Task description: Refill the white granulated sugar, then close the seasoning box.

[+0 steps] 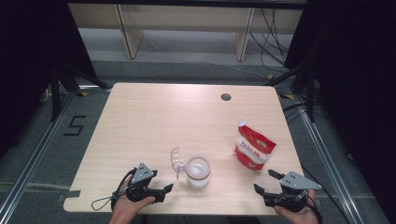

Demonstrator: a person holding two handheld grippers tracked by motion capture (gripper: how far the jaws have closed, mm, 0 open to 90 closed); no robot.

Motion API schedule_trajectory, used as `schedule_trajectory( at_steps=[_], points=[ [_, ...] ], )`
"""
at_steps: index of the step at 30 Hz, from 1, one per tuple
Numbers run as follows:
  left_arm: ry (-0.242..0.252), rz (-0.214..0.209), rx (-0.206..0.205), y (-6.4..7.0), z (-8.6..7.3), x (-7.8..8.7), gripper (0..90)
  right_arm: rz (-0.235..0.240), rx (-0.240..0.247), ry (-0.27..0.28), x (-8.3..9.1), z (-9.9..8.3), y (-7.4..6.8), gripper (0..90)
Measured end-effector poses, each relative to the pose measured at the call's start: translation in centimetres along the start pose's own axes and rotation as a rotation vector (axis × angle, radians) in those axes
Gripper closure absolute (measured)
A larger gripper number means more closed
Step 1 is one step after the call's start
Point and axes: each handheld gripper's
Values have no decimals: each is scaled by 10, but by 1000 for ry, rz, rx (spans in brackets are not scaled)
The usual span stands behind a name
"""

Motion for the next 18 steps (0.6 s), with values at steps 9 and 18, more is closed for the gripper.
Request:
schedule_trajectory(
  at_steps=[9, 18],
  points=[
    [-2, 4, -11, 0, 0, 0, 190, 14, 13, -7, 2, -1, -9, 231],
    [-4, 5, -4, -1, 1, 2, 191, 20, -13, -36, 3, -2, -13, 230]
  ],
)
Point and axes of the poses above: each handheld gripper's, and its own axes: x roughly backward along the jaws, z roughly out of its top, y roughly to its right, and after that the axes turned 7 degrees about x, right-handed
